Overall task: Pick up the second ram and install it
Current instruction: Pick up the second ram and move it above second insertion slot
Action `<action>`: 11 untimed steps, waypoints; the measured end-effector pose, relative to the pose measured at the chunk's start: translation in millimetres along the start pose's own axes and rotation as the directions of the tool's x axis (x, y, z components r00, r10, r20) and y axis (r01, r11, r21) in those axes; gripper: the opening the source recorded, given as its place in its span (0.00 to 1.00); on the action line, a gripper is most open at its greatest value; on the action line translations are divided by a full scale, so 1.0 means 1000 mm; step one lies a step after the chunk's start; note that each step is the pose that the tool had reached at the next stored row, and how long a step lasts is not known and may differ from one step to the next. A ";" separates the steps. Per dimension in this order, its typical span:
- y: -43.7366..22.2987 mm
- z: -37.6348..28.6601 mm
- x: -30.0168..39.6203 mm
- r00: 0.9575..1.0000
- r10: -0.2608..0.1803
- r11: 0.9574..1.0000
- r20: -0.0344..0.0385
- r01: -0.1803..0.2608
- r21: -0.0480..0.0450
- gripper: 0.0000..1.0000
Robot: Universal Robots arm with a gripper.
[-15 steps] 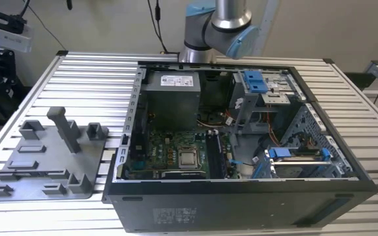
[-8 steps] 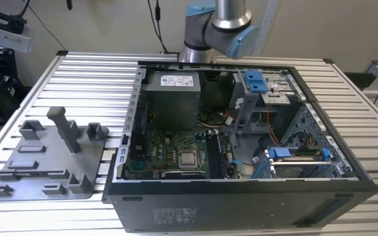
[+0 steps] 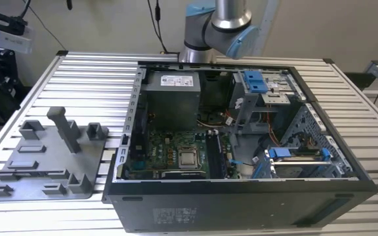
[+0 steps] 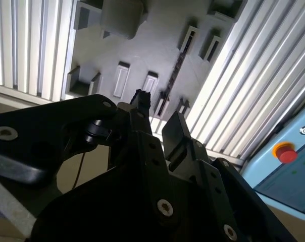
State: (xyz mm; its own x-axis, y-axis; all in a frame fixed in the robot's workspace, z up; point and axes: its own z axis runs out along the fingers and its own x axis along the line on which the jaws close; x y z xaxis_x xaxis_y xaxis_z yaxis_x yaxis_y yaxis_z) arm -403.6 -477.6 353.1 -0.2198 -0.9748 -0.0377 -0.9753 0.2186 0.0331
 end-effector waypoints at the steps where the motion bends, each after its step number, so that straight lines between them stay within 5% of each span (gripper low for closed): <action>1: 0.0000 0.0007 0.0000 1.000 0.000 1.000 0.000 0.000 0.000 0.38; 11: -0.0002 0.0067 0.0003 1.000 0.000 1.000 -0.002 0.000 0.000 0.38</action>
State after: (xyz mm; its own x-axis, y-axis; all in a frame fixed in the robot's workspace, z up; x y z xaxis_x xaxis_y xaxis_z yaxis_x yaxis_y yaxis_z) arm -403.7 -477.6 346.4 -0.2199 -0.9749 -0.0359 -0.9752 0.2187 0.0327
